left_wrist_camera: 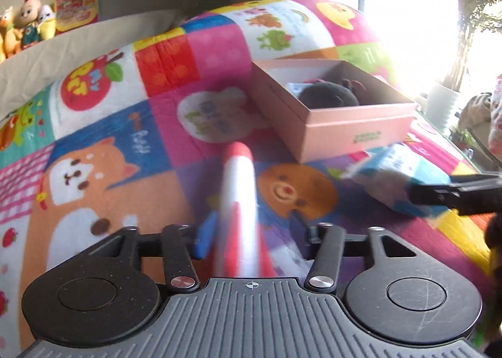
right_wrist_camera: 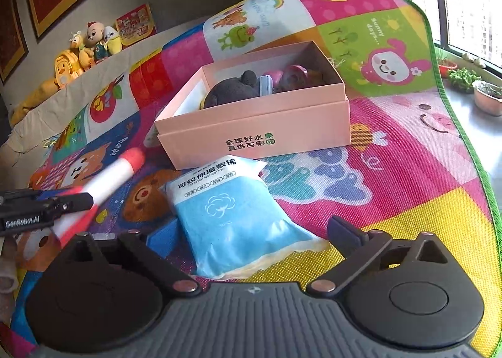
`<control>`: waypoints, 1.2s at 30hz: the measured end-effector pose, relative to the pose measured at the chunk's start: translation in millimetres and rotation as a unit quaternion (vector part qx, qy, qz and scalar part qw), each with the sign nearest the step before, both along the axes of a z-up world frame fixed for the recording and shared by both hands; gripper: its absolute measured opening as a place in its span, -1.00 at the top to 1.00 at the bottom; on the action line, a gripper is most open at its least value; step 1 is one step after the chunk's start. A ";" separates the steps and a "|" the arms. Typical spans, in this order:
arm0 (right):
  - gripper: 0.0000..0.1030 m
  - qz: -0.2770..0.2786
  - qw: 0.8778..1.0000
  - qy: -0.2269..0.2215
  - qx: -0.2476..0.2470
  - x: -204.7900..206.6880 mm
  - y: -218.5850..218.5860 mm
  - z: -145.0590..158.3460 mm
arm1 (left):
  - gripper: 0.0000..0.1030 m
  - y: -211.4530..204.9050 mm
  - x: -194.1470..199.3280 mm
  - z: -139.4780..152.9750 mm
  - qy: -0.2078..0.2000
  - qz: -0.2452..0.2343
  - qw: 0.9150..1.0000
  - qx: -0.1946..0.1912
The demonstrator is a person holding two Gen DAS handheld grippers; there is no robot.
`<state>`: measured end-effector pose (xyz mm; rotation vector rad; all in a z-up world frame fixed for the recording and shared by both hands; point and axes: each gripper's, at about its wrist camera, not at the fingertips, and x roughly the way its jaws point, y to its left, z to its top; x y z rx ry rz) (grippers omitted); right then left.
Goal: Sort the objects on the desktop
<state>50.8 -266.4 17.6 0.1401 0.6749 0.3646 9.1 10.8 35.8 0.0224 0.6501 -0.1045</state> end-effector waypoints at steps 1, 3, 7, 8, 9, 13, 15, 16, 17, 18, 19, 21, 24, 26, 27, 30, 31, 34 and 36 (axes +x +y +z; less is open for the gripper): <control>-0.94 -0.001 1.000 0.000 -0.001 0.1 0.0 0.1 | -0.28 -2.3 -1.2 -2.6 0.004 -0.003 1.000 -0.002; -0.96 -0.003 1.000 0.001 -0.001 0.3 0.0 -0.1 | -0.35 -4.9 -3.3 -8.3 0.008 -0.005 1.000 -0.001; -0.97 -0.007 1.000 0.004 -0.011 1.5 2.6 -0.7 | -0.53 -3.3 -0.2 -20.2 0.019 0.018 1.000 0.003; -0.97 -0.006 1.000 0.004 -0.016 1.5 4.0 -0.8 | -0.56 -2.6 -1.0 -20.7 0.017 0.018 1.000 0.002; -0.98 -0.006 1.000 0.005 -0.020 1.3 5.4 -1.0 | -0.62 -2.6 -2.1 -19.9 0.013 0.020 1.000 0.002; -0.99 -0.006 0.999 0.005 -0.035 1.6 9.5 -1.5 | -0.77 0.2 -2.6 -19.5 0.012 0.028 1.000 -0.003; -1.00 -0.006 0.999 0.006 -0.042 1.8 11.5 -1.8 | -0.78 2.4 -2.3 -19.7 0.014 0.030 0.999 -0.010; -1.00 -0.005 0.999 0.006 -0.046 1.9 12.5 -1.8 | -0.80 3.4 -2.2 -19.8 0.014 0.031 0.999 -0.014; -1.00 -0.005 0.999 0.006 -0.050 1.9 13.5 -1.8 | -0.82 4.1 -2.0 -19.8 0.014 0.032 0.999 -0.016; -1.00 -0.005 0.998 0.006 -0.054 2.0 14.8 -1.9 | -0.82 4.6 -2.1 -19.9 0.014 0.033 0.999 -0.018; -1.00 -0.006 0.998 0.006 -0.060 1.6 16.1 -1.8 | -0.83 4.9 -2.1 -19.9 0.014 0.033 0.999 -0.019; -1.00 -0.007 0.997 0.000 -0.071 -0.9 19.4 -0.8 | -0.83 5.4 -2.6 -20.0 0.013 0.033 0.999 -0.020; -1.00 0.051 0.997 -0.001 -0.059 -13.6 26.5 2.9 | -0.85 5.8 -1.8 -20.1 0.015 0.032 0.999 -0.022; -1.00 0.112 0.993 0.017 -0.031 -23.7 31.2 4.9 | -0.85 6.3 -1.1 -20.4 0.017 0.033 0.999 -0.024; -1.00 0.129 0.991 0.013 -0.030 -29.8 34.6 6.9 | -0.86 6.5 -1.0 -20.5 0.018 0.033 0.999 -0.024; -1.00 0.135 0.989 -0.026 -0.060 -42.5 41.9 17.8 | -0.86 6.5 -0.8 -20.9 0.018 0.033 0.999 -0.023; -1.00 0.125 0.990 -0.034 -0.064 -42.6 41.7 22.0 | -0.87 6.1 -0.8 -21.1 0.018 0.033 0.999 -0.023; -1.00 0.077 0.994 -0.041 -0.063 -33.4 40.3 31.9 | -0.87 5.1 -0.4 -21.6 0.020 0.033 0.999 -0.020; -1.00 0.037 0.996 -0.043 -0.067 -20.6 41.6 33.5 | -0.88 4.5 -0.5 -21.8 0.020 0.032 0.999 -0.017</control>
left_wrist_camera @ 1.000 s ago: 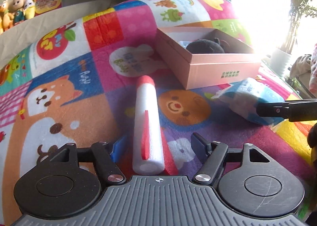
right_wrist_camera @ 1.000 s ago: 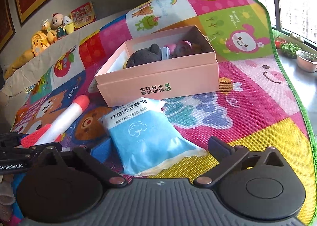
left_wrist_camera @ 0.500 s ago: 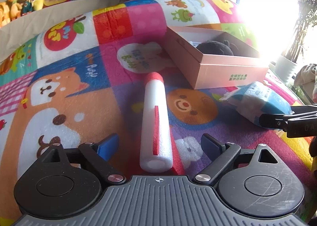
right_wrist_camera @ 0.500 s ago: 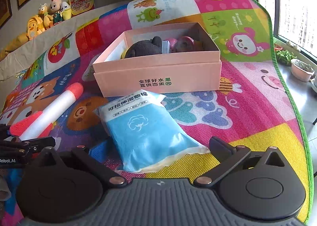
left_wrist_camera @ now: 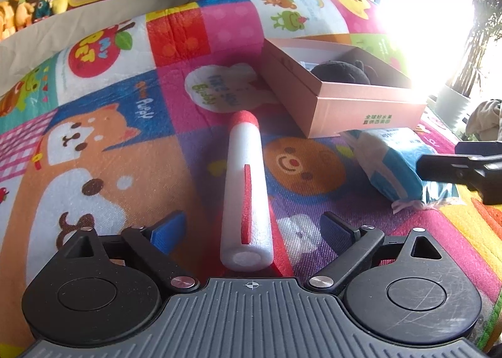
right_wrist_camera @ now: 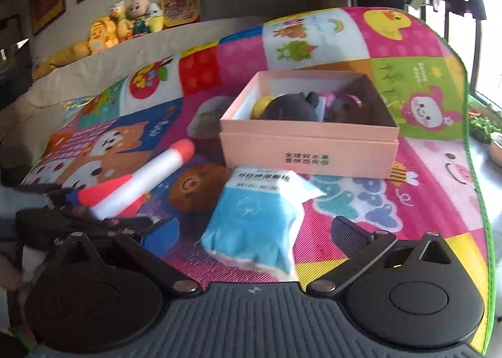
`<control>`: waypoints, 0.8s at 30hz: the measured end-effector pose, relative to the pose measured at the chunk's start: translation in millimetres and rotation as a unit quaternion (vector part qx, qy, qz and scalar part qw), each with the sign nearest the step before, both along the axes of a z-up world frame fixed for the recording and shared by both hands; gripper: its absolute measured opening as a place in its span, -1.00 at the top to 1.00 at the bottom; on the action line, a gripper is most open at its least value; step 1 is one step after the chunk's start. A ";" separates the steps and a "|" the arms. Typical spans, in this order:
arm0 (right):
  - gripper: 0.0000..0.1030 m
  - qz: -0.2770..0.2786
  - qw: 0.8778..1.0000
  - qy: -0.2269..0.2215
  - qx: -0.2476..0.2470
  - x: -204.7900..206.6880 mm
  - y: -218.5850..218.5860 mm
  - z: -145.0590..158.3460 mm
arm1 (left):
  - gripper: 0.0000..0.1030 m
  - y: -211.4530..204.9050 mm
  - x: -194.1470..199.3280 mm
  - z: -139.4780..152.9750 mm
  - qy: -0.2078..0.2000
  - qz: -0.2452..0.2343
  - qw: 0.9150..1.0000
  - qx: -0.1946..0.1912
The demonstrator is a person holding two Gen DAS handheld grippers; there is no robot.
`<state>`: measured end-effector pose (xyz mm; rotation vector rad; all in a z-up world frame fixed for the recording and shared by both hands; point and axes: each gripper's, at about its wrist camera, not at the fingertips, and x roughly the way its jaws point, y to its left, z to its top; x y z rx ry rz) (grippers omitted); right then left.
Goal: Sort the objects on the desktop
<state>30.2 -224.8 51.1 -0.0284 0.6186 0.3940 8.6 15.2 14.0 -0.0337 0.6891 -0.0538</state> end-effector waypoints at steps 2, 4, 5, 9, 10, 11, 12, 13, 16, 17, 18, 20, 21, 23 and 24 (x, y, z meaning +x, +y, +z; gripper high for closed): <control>-1.00 -0.020 1.000 0.009 0.004 12.3 2.6 -2.9 | -0.88 -0.2 0.1 -0.1 0.000 0.000 1.000 0.001; -1.00 -0.024 0.999 0.026 0.013 25.4 5.8 -9.9 | -0.88 -0.6 0.1 -0.3 0.001 0.000 1.000 0.003; -0.95 -0.025 0.999 0.032 0.012 29.5 8.7 -13.5 | -0.88 -0.6 0.1 -0.4 0.001 0.001 1.000 0.003; -0.24 -0.015 0.999 0.041 -0.008 33.6 18.1 -25.9 | -0.88 -1.1 0.8 -0.9 0.003 0.000 1.000 0.005; -0.23 -0.015 0.999 0.040 -0.004 32.6 17.3 -27.9 | -0.88 -1.3 1.0 -0.9 0.003 0.000 1.000 0.006; -0.22 -0.015 0.999 0.038 -0.002 31.0 16.4 -29.6 | -0.88 -1.4 1.1 -0.9 0.004 0.000 1.000 0.007; -0.19 -0.015 0.999 0.032 -0.003 28.6 15.5 -30.8 | -0.88 -1.9 1.3 -1.0 0.004 0.000 1.000 0.009; -0.19 -0.016 0.999 0.029 -0.002 26.8 14.8 -31.3 | -0.88 -2.2 1.4 -1.0 0.004 0.000 1.000 0.011; -0.17 -0.016 0.999 0.030 0.003 26.8 13.2 -31.7 | -0.88 -2.9 1.9 -1.2 0.006 0.003 1.000 0.016; -0.17 -0.015 0.999 0.030 0.003 26.8 13.5 -31.7 | -0.88 -3.0 2.1 -0.8 0.006 0.003 1.000 0.017; -0.17 -0.015 0.999 0.029 0.003 26.8 13.6 -31.4 | -0.88 -3.9 2.5 -0.3 0.005 0.003 1.000 0.019; -0.17 -0.015 0.999 0.030 0.005 26.9 13.3 -31.4 | -0.88 -5.1 5.0 1.6 0.002 -0.003 1.000 0.022; -0.18 -0.015 0.999 0.030 0.006 27.0 13.0 -31.5 | -0.87 -5.8 6.9 3.2 -0.002 -0.004 1.000 0.026; -0.19 -0.014 0.999 0.030 0.008 27.5 12.7 -31.6 | -0.74 -7.3 12.3 7.5 -0.008 -0.007 0.999 0.035; -0.19 -0.014 0.999 0.030 0.008 27.7 12.4 -31.6 | -0.73 -7.2 16.5 9.9 -0.012 -0.008 0.999 0.038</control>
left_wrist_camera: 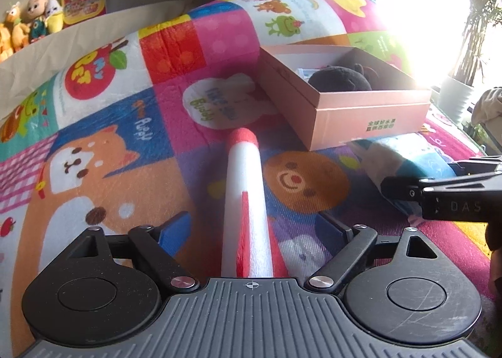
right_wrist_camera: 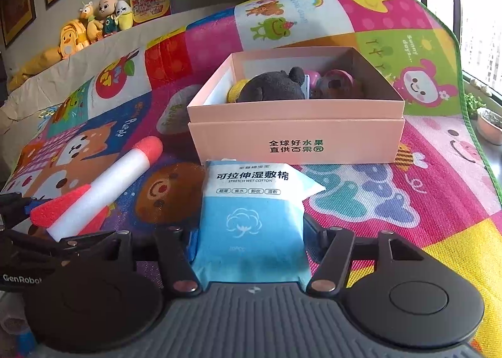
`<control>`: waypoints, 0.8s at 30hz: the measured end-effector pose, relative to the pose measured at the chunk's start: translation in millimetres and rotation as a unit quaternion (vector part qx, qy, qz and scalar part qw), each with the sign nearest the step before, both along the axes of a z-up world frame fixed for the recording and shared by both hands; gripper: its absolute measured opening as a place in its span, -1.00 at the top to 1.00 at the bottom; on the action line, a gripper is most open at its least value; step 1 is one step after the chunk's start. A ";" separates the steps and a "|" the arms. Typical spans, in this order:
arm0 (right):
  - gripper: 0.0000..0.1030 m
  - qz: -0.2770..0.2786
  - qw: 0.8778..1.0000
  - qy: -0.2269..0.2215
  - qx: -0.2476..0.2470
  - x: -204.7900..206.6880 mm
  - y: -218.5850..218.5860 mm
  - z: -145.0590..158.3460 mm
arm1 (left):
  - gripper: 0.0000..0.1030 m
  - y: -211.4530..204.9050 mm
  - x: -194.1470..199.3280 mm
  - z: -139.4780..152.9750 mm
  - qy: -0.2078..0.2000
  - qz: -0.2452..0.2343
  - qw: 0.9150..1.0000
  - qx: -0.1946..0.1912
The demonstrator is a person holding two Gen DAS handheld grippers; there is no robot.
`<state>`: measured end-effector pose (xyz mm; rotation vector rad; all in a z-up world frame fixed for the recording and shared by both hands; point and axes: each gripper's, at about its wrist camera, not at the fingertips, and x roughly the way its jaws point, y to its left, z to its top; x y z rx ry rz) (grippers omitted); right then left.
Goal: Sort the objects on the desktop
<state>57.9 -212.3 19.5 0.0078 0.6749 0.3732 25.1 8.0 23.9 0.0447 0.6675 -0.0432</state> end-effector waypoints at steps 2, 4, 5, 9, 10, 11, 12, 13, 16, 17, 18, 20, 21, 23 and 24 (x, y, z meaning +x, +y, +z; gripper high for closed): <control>-0.19 0.000 1.000 0.000 0.000 -0.2 0.0 -0.1 | -0.67 0.9 8.4 2.6 -0.003 0.002 1.000 0.006; -0.19 0.000 1.000 0.000 0.001 -0.5 -0.2 -0.1 | -0.49 1.6 15.1 2.6 -0.002 0.001 1.000 0.010; -0.19 0.000 1.000 0.000 0.001 -0.5 -0.2 -0.1 | -0.31 2.0 17.6 1.8 0.001 -0.002 1.000 0.009; -0.19 0.000 1.000 0.000 0.001 -0.5 -0.2 -0.1 | 0.19 4.8 19.7 -4.4 0.016 -0.010 1.000 0.006; -0.19 0.000 1.000 0.000 0.001 -0.5 -0.2 -0.1 | 0.30 5.2 17.5 -4.5 0.014 -0.011 1.000 0.006; -0.19 0.000 1.000 0.000 0.001 -0.5 -0.1 -0.1 | 0.34 5.3 14.1 -3.6 0.012 -0.014 1.000 0.005; -0.18 0.001 1.000 0.001 0.000 -0.8 0.1 0.1 | 0.34 5.3 9.9 -2.2 0.010 -0.018 1.000 0.005; -0.18 0.001 1.000 0.001 -0.003 -1.6 0.4 0.9 | 0.35 5.5 5.1 0.2 0.007 -0.020 1.000 0.004; -0.10 0.023 1.000 0.009 -0.019 -10.0 -2.5 5.8 | 0.36 4.5 -14.7 10.9 -0.003 -0.033 0.999 0.011; -0.08 0.033 0.999 0.014 -0.019 -14.0 -6.7 8.7 | 0.36 4.3 -21.2 15.0 -0.006 -0.038 0.999 0.011; -0.08 0.041 0.999 0.018 -0.017 -18.6 -12.7 12.5 | 0.36 3.6 -28.3 20.4 -0.010 -0.045 0.999 0.010; -0.07 0.047 0.999 0.014 -0.015 -29.0 -27.5 22.7 | 0.36 1.1 -40.2 30.5 -0.018 -0.053 0.998 0.005; -0.07 0.046 0.999 0.009 -0.011 -34.1 -36.4 29.4 | 0.36 -1.1 -45.1 37.3 -0.023 -0.057 0.998 0.001; -0.07 0.041 0.999 -0.004 0.001 -42.3 -55.2 44.6 | 0.36 -6.2 -48.7 51.2 -0.034 -0.063 0.997 -0.012; -0.07 0.034 0.999 -0.011 0.007 -45.6 -64.3 52.7 | 0.36 -11.3 -47.7 61.0 -0.044 -0.069 0.996 -0.018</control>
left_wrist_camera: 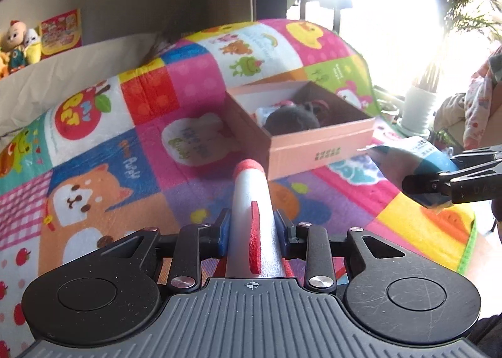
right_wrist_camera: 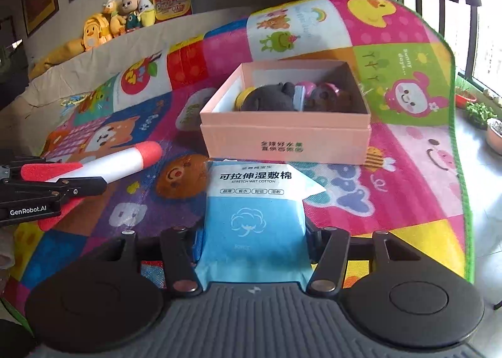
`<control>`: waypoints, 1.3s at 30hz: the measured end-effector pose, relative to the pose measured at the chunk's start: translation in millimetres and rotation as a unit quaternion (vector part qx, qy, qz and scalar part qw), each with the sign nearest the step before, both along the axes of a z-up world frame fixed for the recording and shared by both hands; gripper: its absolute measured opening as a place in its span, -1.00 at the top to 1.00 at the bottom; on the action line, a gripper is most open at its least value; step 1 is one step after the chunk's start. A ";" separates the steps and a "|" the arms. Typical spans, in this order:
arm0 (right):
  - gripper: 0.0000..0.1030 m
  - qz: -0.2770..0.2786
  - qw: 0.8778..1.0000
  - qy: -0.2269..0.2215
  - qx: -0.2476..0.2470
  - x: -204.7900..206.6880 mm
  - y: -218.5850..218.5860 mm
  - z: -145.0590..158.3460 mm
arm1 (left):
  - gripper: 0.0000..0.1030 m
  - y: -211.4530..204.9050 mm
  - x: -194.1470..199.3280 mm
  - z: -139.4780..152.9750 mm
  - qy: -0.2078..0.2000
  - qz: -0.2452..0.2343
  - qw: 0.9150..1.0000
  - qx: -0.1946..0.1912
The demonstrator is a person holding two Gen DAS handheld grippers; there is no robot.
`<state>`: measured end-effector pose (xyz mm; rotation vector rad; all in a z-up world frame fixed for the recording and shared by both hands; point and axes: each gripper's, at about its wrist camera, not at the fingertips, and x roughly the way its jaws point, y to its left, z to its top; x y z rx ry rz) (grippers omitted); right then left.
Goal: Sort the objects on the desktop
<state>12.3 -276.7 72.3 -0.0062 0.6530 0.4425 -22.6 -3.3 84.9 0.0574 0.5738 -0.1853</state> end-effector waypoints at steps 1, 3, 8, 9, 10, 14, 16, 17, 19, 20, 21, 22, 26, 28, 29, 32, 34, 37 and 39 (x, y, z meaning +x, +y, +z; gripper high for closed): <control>-0.07 -0.008 1.000 -0.007 0.006 -3.0 -8.3 7.8 | 0.36 -5.6 2.0 9.2 -0.012 -0.006 1.000 -0.002; -0.07 -0.024 0.999 -0.024 0.017 -8.9 -24.4 24.7 | 0.36 -20.6 12.4 27.3 -0.039 -0.018 0.999 0.003; -0.07 -0.030 0.996 -0.077 0.029 -27.6 -54.0 57.3 | 0.36 -62.7 74.0 52.8 -0.049 -0.053 0.997 -0.001; -0.07 -0.032 0.995 -0.090 0.031 -31.5 -60.7 63.1 | 0.36 -69.5 89.2 54.3 -0.045 -0.054 0.998 -0.008; -0.07 -0.034 0.994 -0.100 0.034 -34.3 -66.9 66.9 | 0.36 -76.9 105.1 54.9 -0.043 -0.052 0.998 -0.013; -0.07 -0.063 0.990 -0.120 0.043 -34.2 -91.5 71.2 | 0.36 -104.4 164.6 49.4 -0.037 -0.043 0.998 -0.020; -0.07 -0.080 0.989 -0.112 0.049 -27.9 -100.5 66.3 | 0.35 -114.9 191.1 41.0 -0.020 -0.050 0.998 -0.032; -0.07 -0.087 0.989 -0.106 0.049 -23.8 -103.7 62.7 | 0.28 -119.3 202.3 36.2 -0.009 -0.054 0.998 -0.035; -0.07 -0.094 0.990 -0.091 0.049 -15.4 -107.0 55.5 | 0.13 -121.6 217.1 24.9 0.007 -0.040 0.999 -0.034; -0.07 -0.096 0.991 -0.084 0.048 -11.3 -108.2 52.1 | -0.04 -119.4 219.1 22.0 0.011 -0.033 0.999 -0.038; -0.07 -0.097 0.991 -0.078 0.047 -8.5 -108.7 48.6 | -0.12 -112.1 217.2 20.2 0.013 -0.031 0.998 -0.052; -0.07 -0.097 0.991 -0.075 0.044 -6.2 -109.4 46.1 | -0.27 -105.1 213.2 20.1 0.013 -0.031 0.997 -0.065; -0.07 -0.098 0.993 -0.060 0.038 6.6 -108.5 39.0 | -0.48 -75.4 178.8 17.9 -0.016 -0.015 0.998 -0.062; -0.07 -0.095 0.993 -0.046 0.044 17.5 -105.0 36.3 | -0.50 -63.7 160.3 14.6 -0.023 -0.010 0.998 -0.049; -0.07 -0.092 0.994 -0.038 0.047 23.9 -102.2 35.3 | -0.51 -58.9 151.3 11.5 -0.023 -0.009 0.999 -0.042; -0.07 -0.079 0.995 -0.024 0.054 47.0 -88.0 37.1 | -0.51 -49.1 128.7 1.8 -0.023 -0.006 0.999 -0.023; -0.07 -0.074 0.996 -0.016 0.056 68.6 -74.2 42.5 | -0.51 -43.5 115.9 -3.8 -0.029 -0.005 0.999 -0.016; -0.07 -0.073 0.996 0.000 0.055 104.0 -52.2 51.7 | -0.51 -36.1 101.3 -12.3 -0.036 -0.003 0.999 -0.015; -0.07 -0.065 0.997 0.003 0.051 125.2 -33.8 59.0 | -0.52 -29.5 95.8 -19.7 -0.030 -0.003 0.999 -0.031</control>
